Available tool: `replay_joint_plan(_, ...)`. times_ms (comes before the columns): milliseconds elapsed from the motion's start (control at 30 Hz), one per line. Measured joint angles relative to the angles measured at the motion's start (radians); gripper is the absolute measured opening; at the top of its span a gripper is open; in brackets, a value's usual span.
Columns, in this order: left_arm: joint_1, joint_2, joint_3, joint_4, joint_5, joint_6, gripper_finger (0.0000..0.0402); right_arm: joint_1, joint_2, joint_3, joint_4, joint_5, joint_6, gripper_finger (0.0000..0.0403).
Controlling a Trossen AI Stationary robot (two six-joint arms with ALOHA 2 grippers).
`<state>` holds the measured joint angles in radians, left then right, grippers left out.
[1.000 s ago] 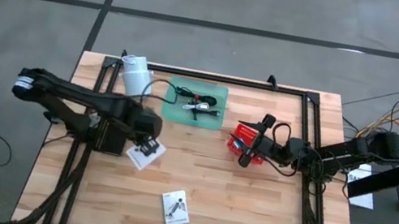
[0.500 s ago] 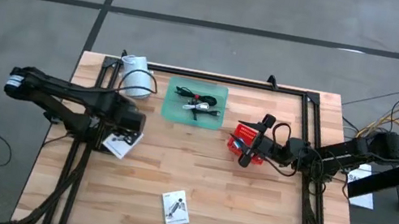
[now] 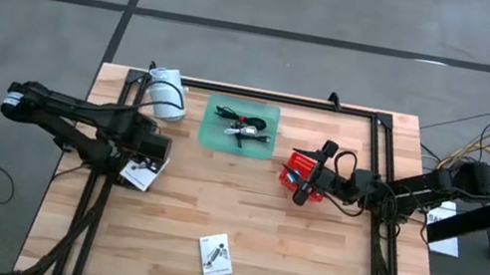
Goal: Pick and place items into bin
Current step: Put the left card reader box into the black basket
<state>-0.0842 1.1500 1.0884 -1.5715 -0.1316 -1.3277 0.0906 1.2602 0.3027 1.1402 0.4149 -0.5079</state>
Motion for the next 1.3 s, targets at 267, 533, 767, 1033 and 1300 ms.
replay_joint_plan(267,0.0,-0.049,-0.107,0.0,-0.012,-0.086,0.0,0.0,0.0,0.0,0.0,0.003,-0.001,0.0219)
replay_joint_plan(533,0.0,-0.091,-0.208,0.0,-0.035,-0.206,0.0,0.0,0.0,0.0,-0.001,0.003,-0.001,0.0219)
replay_joint_plan(767,0.0,-0.083,-0.246,0.001,-0.028,-0.272,0.0,0.0,0.0,0.0,-0.001,0.003,-0.001,0.0219)
replay_joint_plan(1033,0.004,-0.074,-0.247,0.001,-0.111,-0.29,0.0,0.0,0.0,0.0,-0.001,0.003,-0.002,0.0219)
replay_joint_plan(1300,0.004,-0.056,-0.269,0.003,-0.11,-0.29,0.0002,0.0,0.0,0.0,-0.001,0.003,-0.002,0.0219)
